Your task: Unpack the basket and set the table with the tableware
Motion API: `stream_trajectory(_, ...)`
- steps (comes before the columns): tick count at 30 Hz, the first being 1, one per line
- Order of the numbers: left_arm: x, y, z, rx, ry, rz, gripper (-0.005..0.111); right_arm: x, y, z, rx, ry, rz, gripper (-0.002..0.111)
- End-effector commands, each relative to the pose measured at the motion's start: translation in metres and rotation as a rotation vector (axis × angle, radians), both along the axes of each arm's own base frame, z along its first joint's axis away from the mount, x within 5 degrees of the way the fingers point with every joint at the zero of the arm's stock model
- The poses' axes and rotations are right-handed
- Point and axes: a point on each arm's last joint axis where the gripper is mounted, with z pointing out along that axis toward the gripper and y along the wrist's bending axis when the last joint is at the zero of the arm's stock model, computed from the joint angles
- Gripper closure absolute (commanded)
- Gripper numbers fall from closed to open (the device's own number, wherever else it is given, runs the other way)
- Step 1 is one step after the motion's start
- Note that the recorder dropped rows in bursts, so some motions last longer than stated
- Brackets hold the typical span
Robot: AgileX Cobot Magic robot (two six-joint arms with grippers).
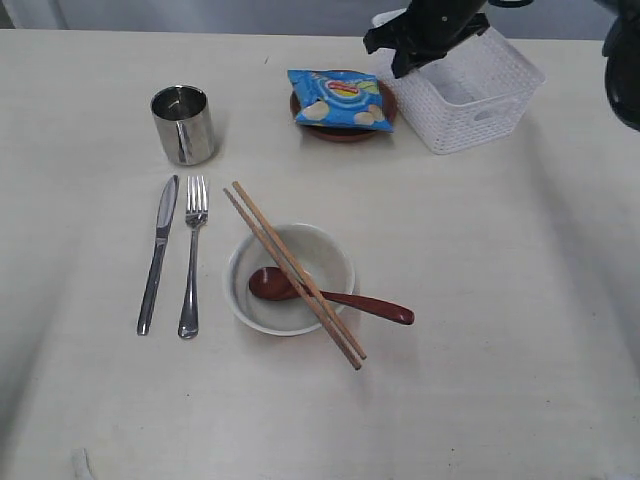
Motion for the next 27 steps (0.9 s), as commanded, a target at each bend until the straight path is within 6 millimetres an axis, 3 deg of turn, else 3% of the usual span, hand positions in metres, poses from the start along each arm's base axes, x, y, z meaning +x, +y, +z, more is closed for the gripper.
stream_trajectory(1,0.0,0.0,0.0,-0.014,-0.009,-0.002,0.107,-0.02,0.022,-0.017,-0.066,0.147,0.022,0.109)
stream_trajectory(12,0.0,0.0,0.0,-0.014,-0.009,-0.002,0.107,-0.036,0.049,-0.004,-0.015,0.202,0.054,0.109)
stream_trajectory(18,0.0,0.0,0.0,-0.014,-0.009,-0.002,0.107,-0.027,0.028,0.024,-0.074,0.112,-0.241,0.109)
stream_trajectory(23,0.0,0.0,0.0,-0.014,-0.009,-0.002,0.107,-0.025,0.026,0.025,-0.032,0.136,-0.451,0.109)
stream_trajectory(27,0.0,0.0,0.0,-0.014,-0.009,-0.002,0.107,-0.027,0.021,0.022,-0.067,0.166,-0.522,0.109)
